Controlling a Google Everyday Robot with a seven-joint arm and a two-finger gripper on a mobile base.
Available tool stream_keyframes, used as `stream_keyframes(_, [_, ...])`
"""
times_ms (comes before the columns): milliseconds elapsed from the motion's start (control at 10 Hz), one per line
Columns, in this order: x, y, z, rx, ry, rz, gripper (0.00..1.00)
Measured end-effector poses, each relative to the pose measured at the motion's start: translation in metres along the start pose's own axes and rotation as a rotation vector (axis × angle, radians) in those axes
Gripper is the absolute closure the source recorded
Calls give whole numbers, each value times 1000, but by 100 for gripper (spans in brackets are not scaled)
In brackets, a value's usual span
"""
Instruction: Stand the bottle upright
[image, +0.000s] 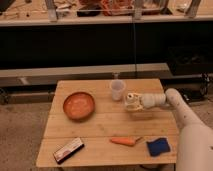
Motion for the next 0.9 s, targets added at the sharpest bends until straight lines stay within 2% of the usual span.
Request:
stream_keyframes(400, [-4,3,-1,10,-33,27,100])
stream_keyframes(900, [-9,9,0,-3,-39,84,100])
